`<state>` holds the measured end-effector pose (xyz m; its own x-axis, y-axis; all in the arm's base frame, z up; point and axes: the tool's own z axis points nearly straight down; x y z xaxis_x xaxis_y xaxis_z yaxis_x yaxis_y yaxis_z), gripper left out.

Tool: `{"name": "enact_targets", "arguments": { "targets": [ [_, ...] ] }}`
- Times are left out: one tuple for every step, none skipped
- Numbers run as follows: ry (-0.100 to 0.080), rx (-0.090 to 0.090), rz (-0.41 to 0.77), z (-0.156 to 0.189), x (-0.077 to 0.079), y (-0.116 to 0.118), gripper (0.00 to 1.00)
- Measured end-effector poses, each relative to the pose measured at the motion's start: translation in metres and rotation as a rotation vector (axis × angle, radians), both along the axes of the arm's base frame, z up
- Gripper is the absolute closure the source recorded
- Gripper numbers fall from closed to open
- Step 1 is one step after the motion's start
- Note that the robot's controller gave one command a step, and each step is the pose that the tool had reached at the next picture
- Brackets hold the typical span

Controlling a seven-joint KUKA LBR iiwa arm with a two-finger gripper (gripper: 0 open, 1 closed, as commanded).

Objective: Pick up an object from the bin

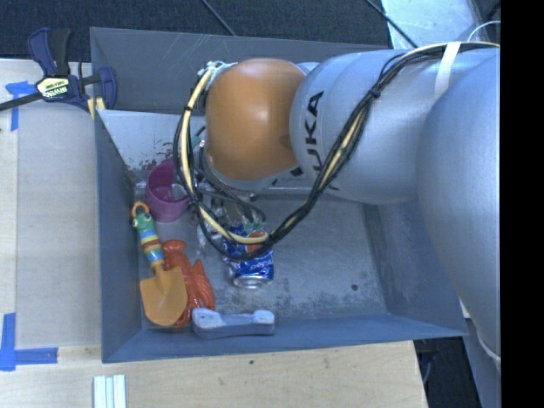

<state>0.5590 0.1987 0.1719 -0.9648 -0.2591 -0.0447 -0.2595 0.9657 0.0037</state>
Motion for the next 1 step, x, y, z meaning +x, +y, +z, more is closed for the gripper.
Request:
{"name": "enact_targets", "arguments": {
  "targets": [
    [0.047, -0.016, -0.157, -0.0649, -0.0441, -0.0338, 1.00]
  ]
}}
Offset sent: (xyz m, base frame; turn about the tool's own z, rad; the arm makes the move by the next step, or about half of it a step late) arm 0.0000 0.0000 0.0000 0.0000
